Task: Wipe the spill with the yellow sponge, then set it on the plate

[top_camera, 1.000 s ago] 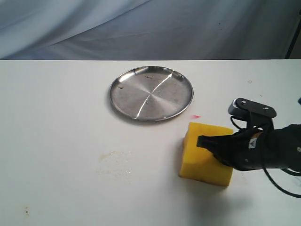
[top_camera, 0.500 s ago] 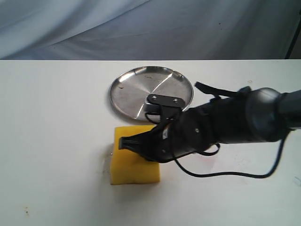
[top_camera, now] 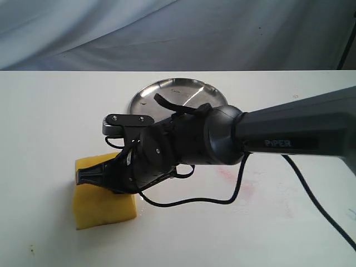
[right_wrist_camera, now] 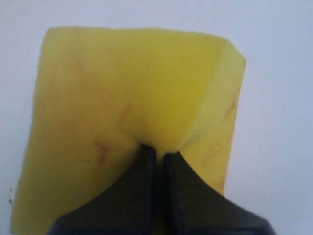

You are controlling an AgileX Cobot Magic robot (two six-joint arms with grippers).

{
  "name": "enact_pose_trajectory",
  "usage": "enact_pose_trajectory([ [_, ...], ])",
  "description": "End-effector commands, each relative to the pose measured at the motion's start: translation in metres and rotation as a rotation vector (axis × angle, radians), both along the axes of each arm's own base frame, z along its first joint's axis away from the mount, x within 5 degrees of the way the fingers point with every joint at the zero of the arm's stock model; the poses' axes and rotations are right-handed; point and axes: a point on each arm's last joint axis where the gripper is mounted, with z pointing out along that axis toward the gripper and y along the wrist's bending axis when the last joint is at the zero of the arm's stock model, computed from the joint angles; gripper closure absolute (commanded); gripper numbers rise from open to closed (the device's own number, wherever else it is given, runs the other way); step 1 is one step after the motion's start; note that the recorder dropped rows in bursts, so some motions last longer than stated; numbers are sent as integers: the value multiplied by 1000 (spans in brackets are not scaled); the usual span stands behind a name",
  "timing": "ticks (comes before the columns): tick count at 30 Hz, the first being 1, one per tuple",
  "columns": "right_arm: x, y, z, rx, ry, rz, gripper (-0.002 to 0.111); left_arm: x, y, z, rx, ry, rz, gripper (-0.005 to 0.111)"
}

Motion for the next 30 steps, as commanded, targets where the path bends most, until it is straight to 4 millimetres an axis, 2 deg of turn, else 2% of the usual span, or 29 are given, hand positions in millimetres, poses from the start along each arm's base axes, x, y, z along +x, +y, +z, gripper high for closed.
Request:
enact_pose_trajectory([
  [1,-3,8,-3,-2,35,12,108,0,0,-1,-2,-1,0,105],
  [12,18,10,8,137,-102,-72,108,0,0,-1,0,-1,-1,105],
  [20,37,0,13,202,-130,-170,108,0,0,-1,-2,-1,0,105],
  [24,44,-5,26,214,-189,-158,108,0,0,-1,-2,-1,0,105],
  [30,52,-18,56,236,-268,-150,108,0,0,-1,0,-1,-1,105],
])
